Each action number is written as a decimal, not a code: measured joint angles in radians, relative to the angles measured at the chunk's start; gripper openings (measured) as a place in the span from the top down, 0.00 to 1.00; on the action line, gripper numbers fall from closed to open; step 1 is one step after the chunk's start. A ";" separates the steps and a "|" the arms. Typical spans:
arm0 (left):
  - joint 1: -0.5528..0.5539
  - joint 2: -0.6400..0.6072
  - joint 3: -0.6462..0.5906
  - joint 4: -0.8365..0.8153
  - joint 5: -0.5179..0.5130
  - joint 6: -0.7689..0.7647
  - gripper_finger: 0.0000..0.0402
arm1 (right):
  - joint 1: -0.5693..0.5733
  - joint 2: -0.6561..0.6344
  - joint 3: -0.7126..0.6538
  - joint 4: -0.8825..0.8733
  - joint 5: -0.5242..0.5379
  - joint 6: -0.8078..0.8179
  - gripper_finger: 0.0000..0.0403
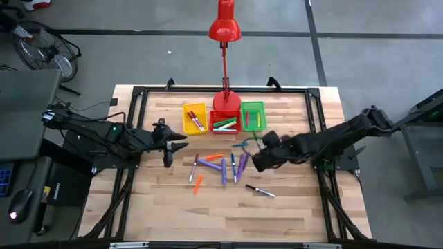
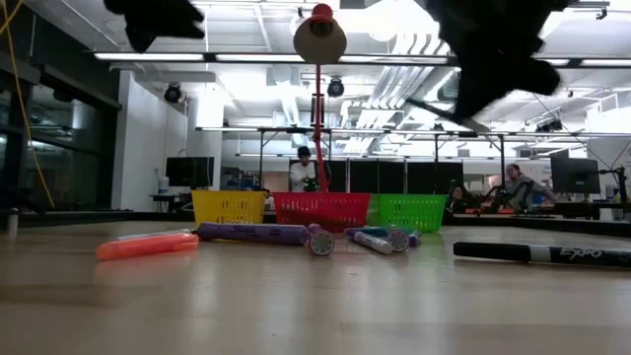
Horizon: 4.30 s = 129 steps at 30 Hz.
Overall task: Pick & Place Markers
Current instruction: Put the green marker pen into the yellow bin
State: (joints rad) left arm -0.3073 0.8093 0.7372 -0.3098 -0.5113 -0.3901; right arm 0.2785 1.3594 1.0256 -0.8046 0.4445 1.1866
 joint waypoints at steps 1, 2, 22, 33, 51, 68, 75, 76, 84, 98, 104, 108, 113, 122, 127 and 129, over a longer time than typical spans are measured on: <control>0.000 0.000 0.000 0.027 -0.012 0.008 0.67 | -0.015 -0.021 0.000 0.031 0.021 -0.053 0.96; 0.000 0.000 0.000 0.055 -0.024 0.019 0.67 | -0.031 -0.041 0.000 0.064 0.036 -0.111 0.96; 0.351 0.286 0.050 0.659 0.370 0.065 0.67 | -0.372 -0.123 0.002 0.667 -0.345 -0.927 0.96; 0.414 0.479 0.202 0.685 0.438 0.045 0.67 | -0.472 -0.075 0.003 0.816 -0.628 -1.017 0.97; 0.414 0.626 0.336 0.719 0.424 0.053 0.67 | -0.476 -0.071 0.003 0.835 -0.638 -1.035 0.96; 0.414 0.628 0.336 0.718 0.428 0.057 0.92 | -0.476 -0.071 0.003 0.809 -0.638 -1.036 0.96; 0.414 0.628 0.336 0.718 0.439 0.063 0.92 | -0.475 -0.071 0.003 0.808 -0.638 -1.053 0.95; 0.414 0.628 0.336 0.718 0.439 0.067 0.92 | -0.475 -0.071 0.003 0.808 -0.638 -1.054 0.94; 0.414 0.628 0.336 0.719 0.446 0.068 0.92 | -0.475 -0.071 0.003 0.804 -0.638 -1.060 0.80; 0.414 0.607 0.336 0.655 0.402 0.079 0.92 | -0.547 -0.195 0.003 0.626 -0.596 -1.056 0.61; 0.414 0.555 0.336 0.502 0.281 0.059 0.92 | -0.590 -0.299 0.003 0.464 -0.524 -1.071 0.62; 0.437 0.508 0.335 0.384 0.207 -0.005 0.92 | -0.607 -0.358 0.003 0.367 -0.473 -1.083 0.63; 0.509 0.484 0.336 0.235 0.205 -0.142 0.92 | -0.623 -0.408 0.003 0.271 -0.423 -1.083 0.62; 0.662 0.483 0.336 0.001 0.275 -0.401 0.92 | -0.629 -0.438 0.003 0.172 -0.372 -1.083 0.62; 0.727 0.483 0.336 -0.130 0.287 -0.561 0.92 | -0.629 -0.438 0.003 0.137 -0.372 -1.083 0.62; 0.753 0.483 0.336 -0.184 0.290 -0.609 0.92 | -0.629 -0.438 0.003 0.126 -0.372 -1.083 0.62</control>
State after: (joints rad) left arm 0.4455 1.2922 1.0729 -0.4936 -0.2215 -0.9991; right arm -0.3504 0.9215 1.0290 -0.6789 0.0727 0.1032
